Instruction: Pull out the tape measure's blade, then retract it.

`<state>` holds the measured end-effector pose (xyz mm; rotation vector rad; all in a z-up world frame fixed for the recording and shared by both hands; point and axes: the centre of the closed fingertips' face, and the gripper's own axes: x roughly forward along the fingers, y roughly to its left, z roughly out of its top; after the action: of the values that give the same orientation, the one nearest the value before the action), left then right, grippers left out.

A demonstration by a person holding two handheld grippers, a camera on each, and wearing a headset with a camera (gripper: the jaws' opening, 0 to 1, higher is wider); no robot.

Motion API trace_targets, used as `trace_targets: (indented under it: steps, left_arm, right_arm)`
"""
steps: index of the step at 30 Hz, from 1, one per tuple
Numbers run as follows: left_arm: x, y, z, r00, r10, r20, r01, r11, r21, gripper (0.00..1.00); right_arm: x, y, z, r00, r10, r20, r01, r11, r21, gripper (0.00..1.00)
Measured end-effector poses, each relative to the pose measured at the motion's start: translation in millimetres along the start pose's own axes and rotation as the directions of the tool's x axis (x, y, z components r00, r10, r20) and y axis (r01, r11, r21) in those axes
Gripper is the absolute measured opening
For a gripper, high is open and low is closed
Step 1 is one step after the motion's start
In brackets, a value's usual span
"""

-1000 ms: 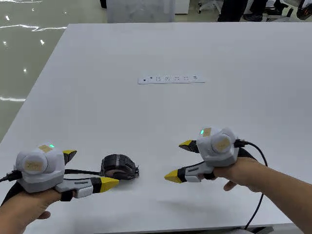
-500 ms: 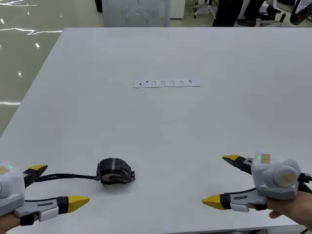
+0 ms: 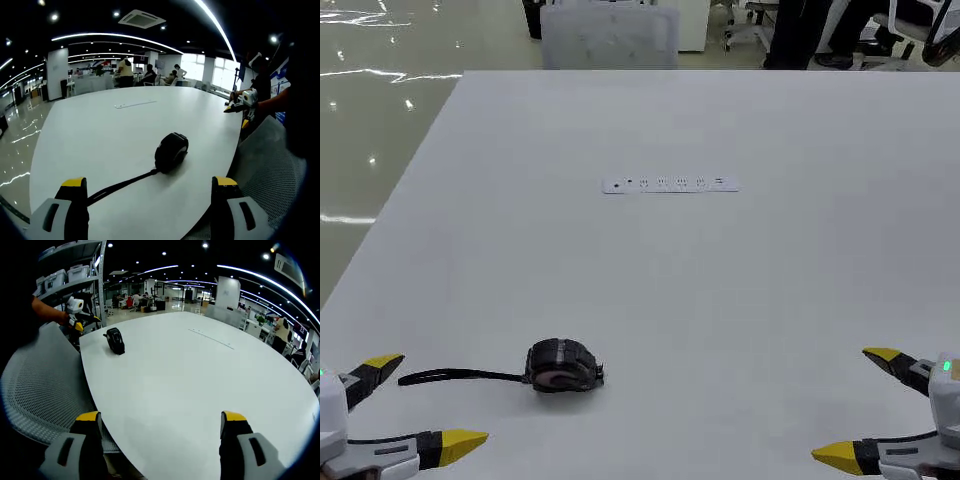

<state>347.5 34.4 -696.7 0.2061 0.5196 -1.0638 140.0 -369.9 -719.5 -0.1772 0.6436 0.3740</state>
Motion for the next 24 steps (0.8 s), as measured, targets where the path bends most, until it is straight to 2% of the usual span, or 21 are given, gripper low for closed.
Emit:
trace_targets:
  steps: [6,11,16,24]
  left_arm:
    - [1.5,-2.2,1.6,0.9999,-0.009,-0.014,0.009,1.000,-0.002,1.00]
    - [1.3,-5.2,-5.0,0.9994,-0.013,-0.032,0.014,1.000,0.008,1.00]
    - [2.0,-4.4,-4.1,0.9997,-0.015,-0.020,0.015,1.000,-0.004,1.00]
    - [3.5,-3.6,-3.2,0.9995,-0.017,-0.027,0.017,1.000,-0.002,1.00]
  right_arm:
    - [-1.1,2.6,-0.3,1.0000,-0.001,0.008,0.001,1.000,0.000,1.00]
    - [-3.2,3.0,-3.0,1.0000,0.000,0.003,0.000,1.000,0.003,1.00]
    - [-1.8,8.2,-0.9,0.9999,0.013,-0.002,-0.013,1.000,-0.015,1.00]
    - [-1.3,5.3,2.4,1.0000,0.008,0.004,-0.008,1.000,-0.017,1.00]
